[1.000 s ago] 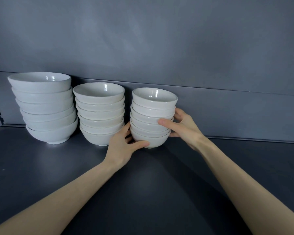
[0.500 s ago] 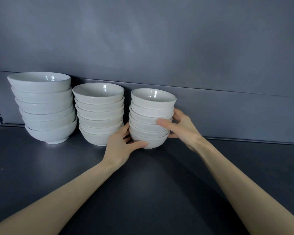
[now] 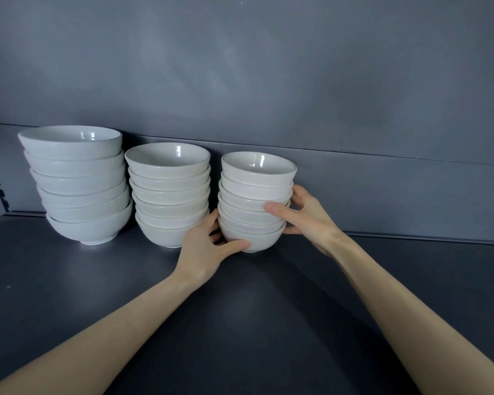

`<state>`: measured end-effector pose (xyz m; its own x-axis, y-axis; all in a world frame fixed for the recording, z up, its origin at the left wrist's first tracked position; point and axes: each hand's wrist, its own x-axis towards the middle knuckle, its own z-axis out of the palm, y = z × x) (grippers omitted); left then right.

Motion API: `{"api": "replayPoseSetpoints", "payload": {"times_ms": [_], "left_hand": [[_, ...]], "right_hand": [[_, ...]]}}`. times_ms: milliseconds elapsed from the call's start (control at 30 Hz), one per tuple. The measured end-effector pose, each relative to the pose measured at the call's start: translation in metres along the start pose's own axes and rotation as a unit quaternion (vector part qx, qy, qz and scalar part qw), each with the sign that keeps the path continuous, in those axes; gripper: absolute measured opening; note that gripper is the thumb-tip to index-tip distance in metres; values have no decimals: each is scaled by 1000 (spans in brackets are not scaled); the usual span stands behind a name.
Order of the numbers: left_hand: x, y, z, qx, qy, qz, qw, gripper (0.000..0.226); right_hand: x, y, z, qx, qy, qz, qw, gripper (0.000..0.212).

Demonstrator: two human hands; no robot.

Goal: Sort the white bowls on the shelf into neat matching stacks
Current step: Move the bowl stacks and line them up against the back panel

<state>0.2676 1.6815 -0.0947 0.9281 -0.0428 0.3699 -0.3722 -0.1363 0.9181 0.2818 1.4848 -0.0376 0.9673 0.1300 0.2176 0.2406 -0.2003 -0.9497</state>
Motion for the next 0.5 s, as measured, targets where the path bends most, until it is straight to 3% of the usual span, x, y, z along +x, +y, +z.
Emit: {"api": "replayPoseSetpoints", "payload": {"times_ms": [500], "left_hand": [[0,7,-5,57,-24,-15,998,69]], "right_hand": [[-1,-1,-2,-30,-24,11,999,75]]}}
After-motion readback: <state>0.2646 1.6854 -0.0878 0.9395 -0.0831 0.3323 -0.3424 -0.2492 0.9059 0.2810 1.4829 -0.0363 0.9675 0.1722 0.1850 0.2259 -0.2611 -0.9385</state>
